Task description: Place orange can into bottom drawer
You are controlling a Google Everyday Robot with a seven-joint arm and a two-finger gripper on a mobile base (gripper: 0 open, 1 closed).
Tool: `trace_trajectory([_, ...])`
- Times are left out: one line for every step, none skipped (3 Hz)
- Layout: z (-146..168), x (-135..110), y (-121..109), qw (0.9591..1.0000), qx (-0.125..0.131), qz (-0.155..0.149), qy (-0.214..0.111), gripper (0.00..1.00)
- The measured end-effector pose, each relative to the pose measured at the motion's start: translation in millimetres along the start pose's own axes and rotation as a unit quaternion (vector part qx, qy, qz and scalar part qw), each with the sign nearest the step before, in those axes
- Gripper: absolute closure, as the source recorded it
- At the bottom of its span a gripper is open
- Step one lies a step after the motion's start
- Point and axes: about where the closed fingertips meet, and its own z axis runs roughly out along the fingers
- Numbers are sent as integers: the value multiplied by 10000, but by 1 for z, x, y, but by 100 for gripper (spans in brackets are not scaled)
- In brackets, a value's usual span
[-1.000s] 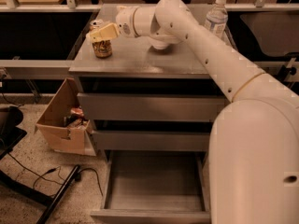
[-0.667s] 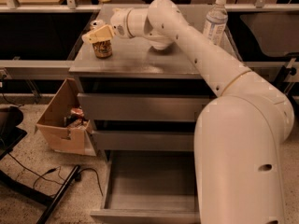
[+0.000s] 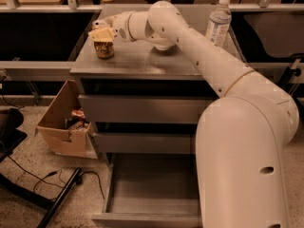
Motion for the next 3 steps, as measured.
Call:
trace_trajectory([0,0,0,10000,0,0,0,73])
trace_trajectory([0,0,0,10000,-1,0,-1,96])
trace_trajectory([-24,-20,1,9994,-158,-118,-292,100])
